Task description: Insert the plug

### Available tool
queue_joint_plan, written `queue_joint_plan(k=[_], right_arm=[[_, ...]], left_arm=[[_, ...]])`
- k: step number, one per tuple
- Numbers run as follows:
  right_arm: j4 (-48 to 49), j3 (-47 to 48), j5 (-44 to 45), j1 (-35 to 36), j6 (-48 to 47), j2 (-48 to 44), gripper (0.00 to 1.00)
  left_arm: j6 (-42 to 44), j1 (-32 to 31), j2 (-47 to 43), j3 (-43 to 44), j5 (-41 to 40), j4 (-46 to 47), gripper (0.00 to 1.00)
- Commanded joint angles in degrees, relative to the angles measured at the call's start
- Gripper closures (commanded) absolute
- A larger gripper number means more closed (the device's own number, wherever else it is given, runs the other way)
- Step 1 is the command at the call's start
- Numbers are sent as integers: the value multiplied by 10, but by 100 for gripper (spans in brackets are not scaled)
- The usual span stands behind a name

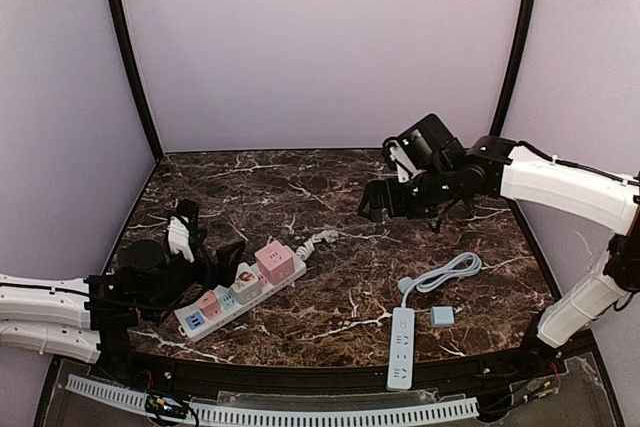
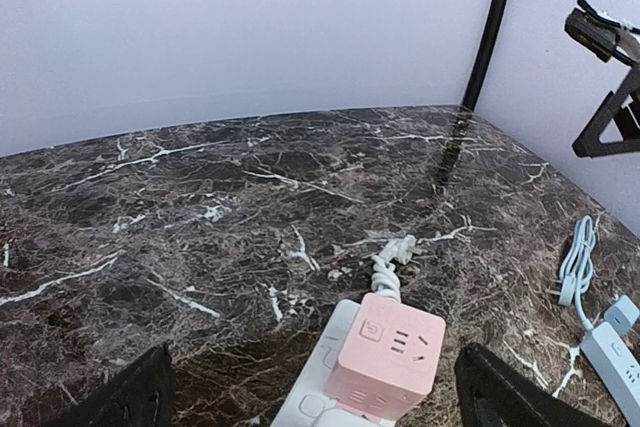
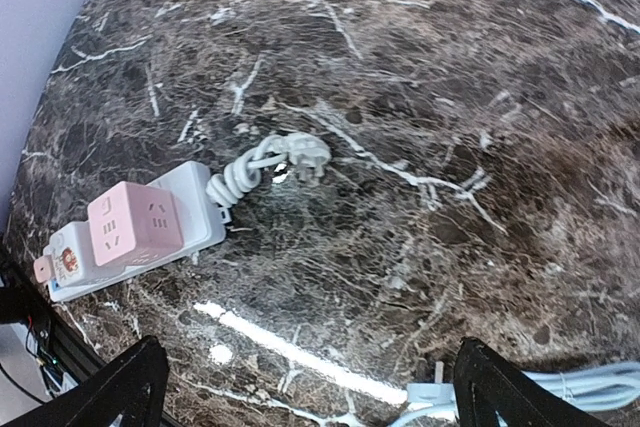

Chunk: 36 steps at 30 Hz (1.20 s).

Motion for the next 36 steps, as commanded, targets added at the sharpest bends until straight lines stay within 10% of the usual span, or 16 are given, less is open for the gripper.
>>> queue_joint_plan(k=[1, 10, 36], right_arm=[[-76, 30, 29, -26, 42, -8, 1], [-201, 28, 44, -60, 137, 22, 5], [-172, -244, -3, -60, 266, -114, 23]], left_arm=[[15, 2, 24, 6, 77, 28, 3], [11, 2, 127, 34, 182, 87, 5], [-42, 2, 372, 117, 196, 261, 9]])
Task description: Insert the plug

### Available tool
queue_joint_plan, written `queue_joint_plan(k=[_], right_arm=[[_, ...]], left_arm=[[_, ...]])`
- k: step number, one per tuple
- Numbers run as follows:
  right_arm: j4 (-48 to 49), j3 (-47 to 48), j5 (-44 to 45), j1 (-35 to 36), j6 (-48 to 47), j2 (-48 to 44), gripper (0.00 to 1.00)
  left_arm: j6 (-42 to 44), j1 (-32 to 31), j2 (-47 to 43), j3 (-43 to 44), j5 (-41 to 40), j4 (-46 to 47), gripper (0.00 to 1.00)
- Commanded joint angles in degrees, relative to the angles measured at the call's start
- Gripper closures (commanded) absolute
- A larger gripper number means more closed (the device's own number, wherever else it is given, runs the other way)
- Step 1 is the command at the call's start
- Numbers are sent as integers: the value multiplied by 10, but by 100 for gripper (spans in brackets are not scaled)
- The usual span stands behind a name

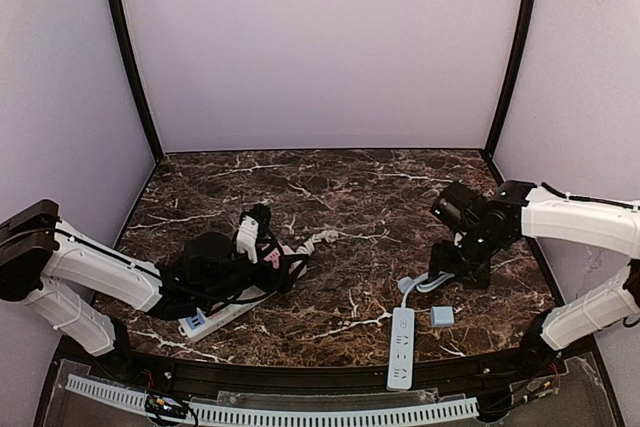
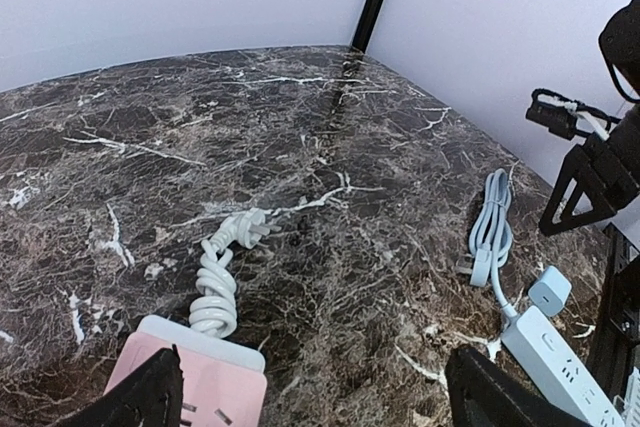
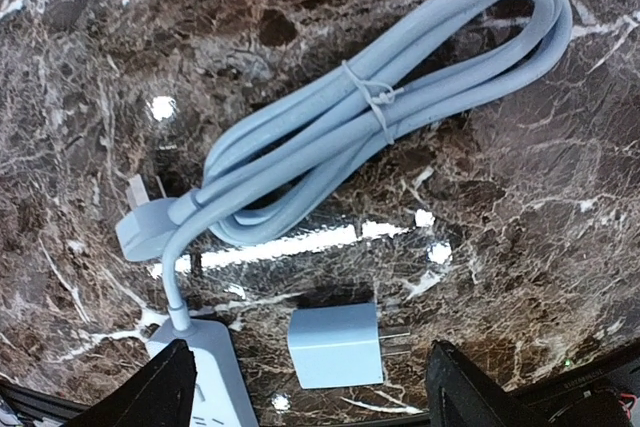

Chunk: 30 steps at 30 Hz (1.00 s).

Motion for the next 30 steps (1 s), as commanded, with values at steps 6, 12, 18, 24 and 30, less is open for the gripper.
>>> queue_joint_plan(k=[6, 12, 18, 24, 30], right_arm=[[12, -71, -71, 3, -66, -12, 27], [11, -74, -58, 28, -89, 17, 28], [13, -64, -58, 57, -91, 58, 31], [15, -55, -52, 72, -85, 77, 46], [23, -55, -35, 77, -86, 93, 61]], left_arm=[[13, 1, 2, 14, 13, 32, 10], [17, 2, -18, 8, 8, 21, 9], [18, 2, -20, 7, 8, 19, 10], [18, 2, -20, 6, 8, 18, 10], [20, 2, -22, 6, 6, 16, 10]])
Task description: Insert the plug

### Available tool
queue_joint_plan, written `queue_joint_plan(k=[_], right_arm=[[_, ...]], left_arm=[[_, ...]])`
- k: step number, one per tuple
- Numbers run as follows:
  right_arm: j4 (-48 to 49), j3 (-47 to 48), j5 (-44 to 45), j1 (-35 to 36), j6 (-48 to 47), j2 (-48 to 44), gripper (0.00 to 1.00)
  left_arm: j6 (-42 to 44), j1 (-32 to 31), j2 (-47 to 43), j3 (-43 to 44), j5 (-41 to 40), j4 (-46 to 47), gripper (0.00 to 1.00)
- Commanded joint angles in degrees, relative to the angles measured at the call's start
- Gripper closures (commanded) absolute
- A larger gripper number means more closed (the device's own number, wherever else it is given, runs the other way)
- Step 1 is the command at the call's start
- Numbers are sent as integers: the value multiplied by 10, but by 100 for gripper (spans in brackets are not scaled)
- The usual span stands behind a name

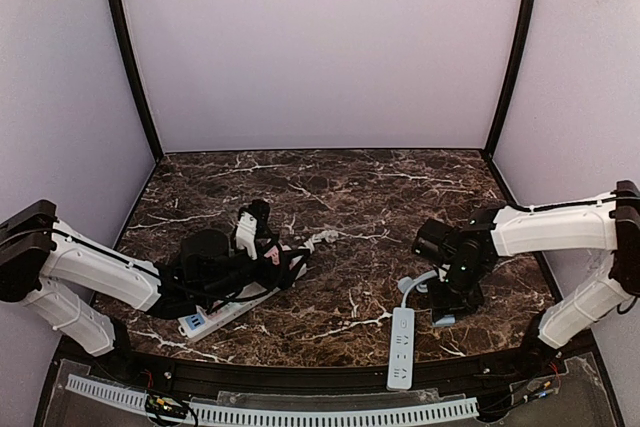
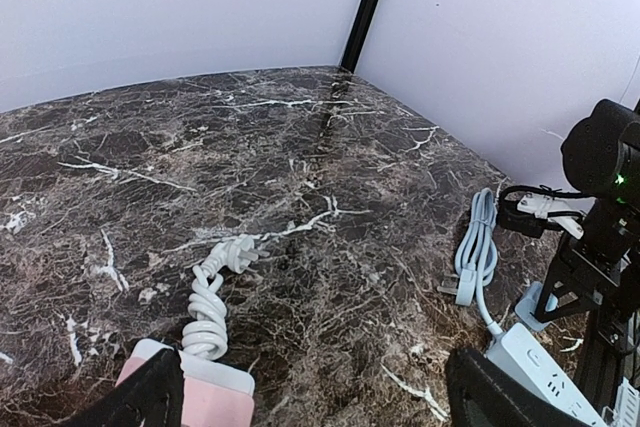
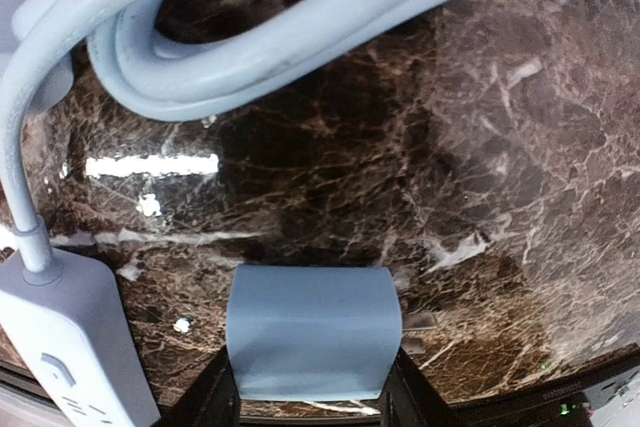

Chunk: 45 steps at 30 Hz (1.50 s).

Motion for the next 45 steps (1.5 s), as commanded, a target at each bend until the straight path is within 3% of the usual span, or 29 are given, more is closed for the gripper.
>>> queue_joint_plan(k=[1, 4, 11, 23, 31, 45], right_arm=[[9, 10, 17, 9, -2, 17, 63], [-2, 29, 20, 14, -3, 15, 72], [-47, 140, 34, 32, -14, 3, 72], [90, 199, -81, 40, -55, -38, 73], [129, 231, -125, 41, -59, -43, 74], [135, 244, -151, 51, -71, -45, 75]], left_arm=[[9, 2, -16, 0, 0, -6, 10], [13, 1, -19, -1, 0, -6, 10], [72, 2, -23, -5, 48, 12, 10], [194, 1, -8, -29, 255, 131, 7], [277, 1, 50, 72, 354, 60, 4], [319, 0, 128, 208, 375, -64, 9]])
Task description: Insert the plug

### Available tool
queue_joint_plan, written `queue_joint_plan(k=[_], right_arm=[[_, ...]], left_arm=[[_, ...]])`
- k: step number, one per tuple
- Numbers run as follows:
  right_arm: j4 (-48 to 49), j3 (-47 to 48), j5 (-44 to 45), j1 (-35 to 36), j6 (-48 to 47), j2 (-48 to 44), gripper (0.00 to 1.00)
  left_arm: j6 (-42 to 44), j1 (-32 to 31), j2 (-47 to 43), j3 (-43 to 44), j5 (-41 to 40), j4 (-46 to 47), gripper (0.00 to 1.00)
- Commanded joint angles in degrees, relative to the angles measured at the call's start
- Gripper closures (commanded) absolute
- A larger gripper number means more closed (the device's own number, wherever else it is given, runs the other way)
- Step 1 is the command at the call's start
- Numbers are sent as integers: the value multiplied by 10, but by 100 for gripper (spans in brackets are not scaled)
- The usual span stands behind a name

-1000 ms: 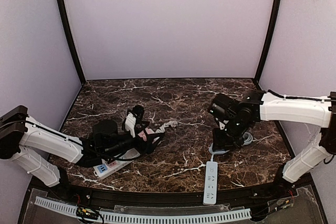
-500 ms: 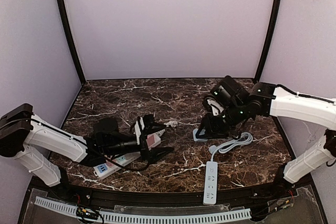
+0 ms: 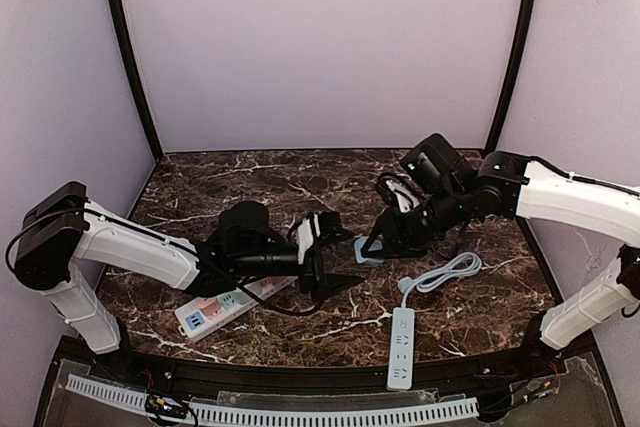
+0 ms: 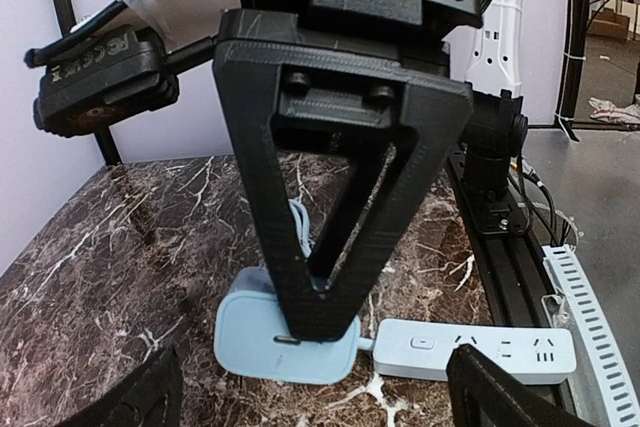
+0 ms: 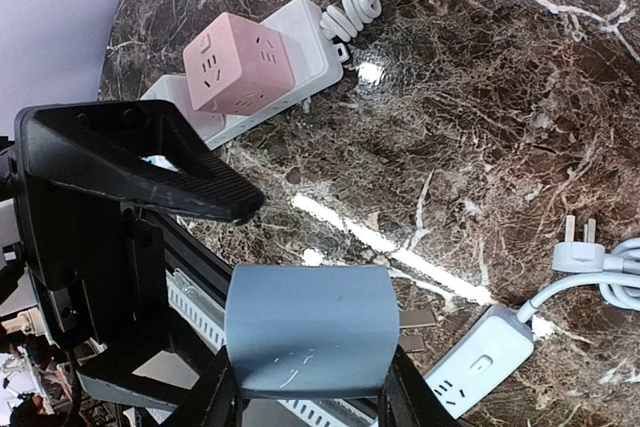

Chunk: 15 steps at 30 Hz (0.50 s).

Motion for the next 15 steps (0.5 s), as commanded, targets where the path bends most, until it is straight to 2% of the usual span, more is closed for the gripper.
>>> queue_joint_plan(k=[1, 8, 13, 15], right_arm=[[17, 13, -14, 9, -7, -12, 75], [14, 13, -15, 14, -1, -12, 75], [8, 17, -12, 19, 3, -13, 75], [9, 16, -15, 20, 4, -13, 72]], left_arm=[[31, -1, 13, 42, 13, -63, 10], [56, -10, 34, 78, -18, -101, 21], [76, -21, 44, 89, -43, -113, 45], [81, -24, 44, 90, -45, -113, 60]])
